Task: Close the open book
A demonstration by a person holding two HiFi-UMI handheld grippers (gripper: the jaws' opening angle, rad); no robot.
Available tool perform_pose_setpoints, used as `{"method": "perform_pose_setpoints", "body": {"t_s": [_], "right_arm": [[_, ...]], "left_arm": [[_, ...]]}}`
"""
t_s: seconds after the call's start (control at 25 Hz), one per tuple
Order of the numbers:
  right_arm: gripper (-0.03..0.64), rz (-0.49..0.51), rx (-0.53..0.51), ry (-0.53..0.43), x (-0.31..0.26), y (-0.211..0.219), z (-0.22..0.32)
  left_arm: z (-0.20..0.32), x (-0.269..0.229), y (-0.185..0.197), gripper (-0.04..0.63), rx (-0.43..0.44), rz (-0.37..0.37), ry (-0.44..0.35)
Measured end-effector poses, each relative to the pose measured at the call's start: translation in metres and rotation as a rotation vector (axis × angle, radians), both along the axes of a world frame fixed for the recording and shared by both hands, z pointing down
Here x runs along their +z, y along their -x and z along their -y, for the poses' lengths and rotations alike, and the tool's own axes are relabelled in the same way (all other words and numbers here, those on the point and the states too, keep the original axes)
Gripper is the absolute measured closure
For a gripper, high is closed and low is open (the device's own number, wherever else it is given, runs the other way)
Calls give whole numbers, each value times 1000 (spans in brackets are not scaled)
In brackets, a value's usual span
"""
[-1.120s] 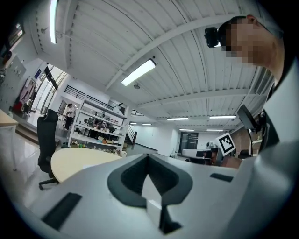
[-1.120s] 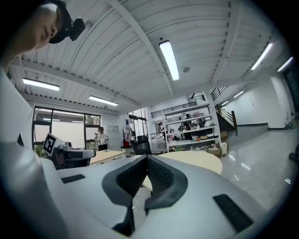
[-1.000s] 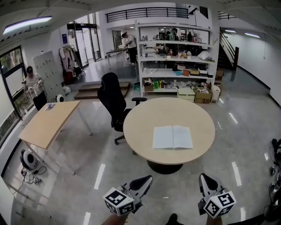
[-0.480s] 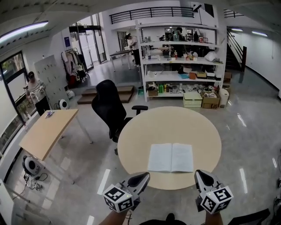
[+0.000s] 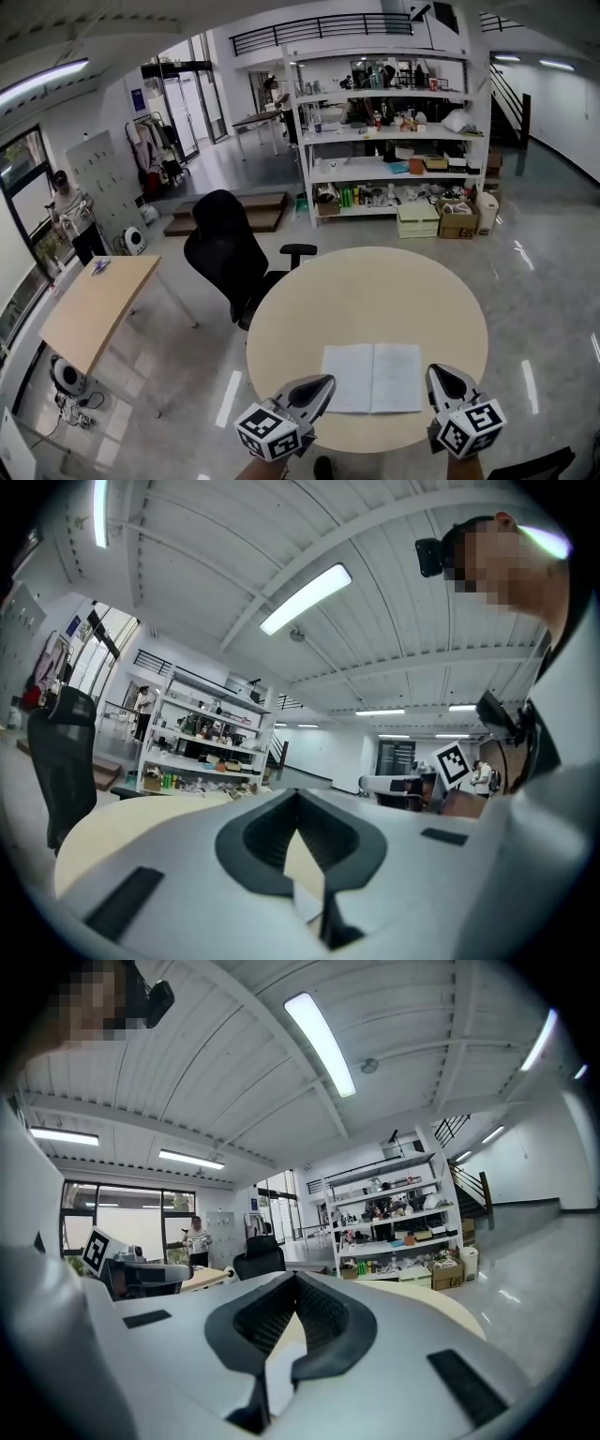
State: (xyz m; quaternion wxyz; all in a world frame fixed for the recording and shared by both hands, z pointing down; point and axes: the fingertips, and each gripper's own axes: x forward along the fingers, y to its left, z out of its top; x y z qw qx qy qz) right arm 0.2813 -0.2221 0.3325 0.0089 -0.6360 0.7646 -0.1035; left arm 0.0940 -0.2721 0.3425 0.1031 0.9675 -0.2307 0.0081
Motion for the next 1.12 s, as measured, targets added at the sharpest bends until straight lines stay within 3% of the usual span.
{"method": "perform_pose_setpoints", "body": {"t_s": [0.48, 0.8, 1.12], "right_arm": [[618, 15, 64, 4, 8, 14, 85], [618, 1, 44, 47, 15, 8, 108], [618, -16, -68, 104, 48, 46, 139]], "left_arm": [[101, 9, 0, 609, 78, -10, 20], [114, 16, -1, 609, 44, -20, 40], [128, 49, 32, 609, -56, 29, 73]]}}
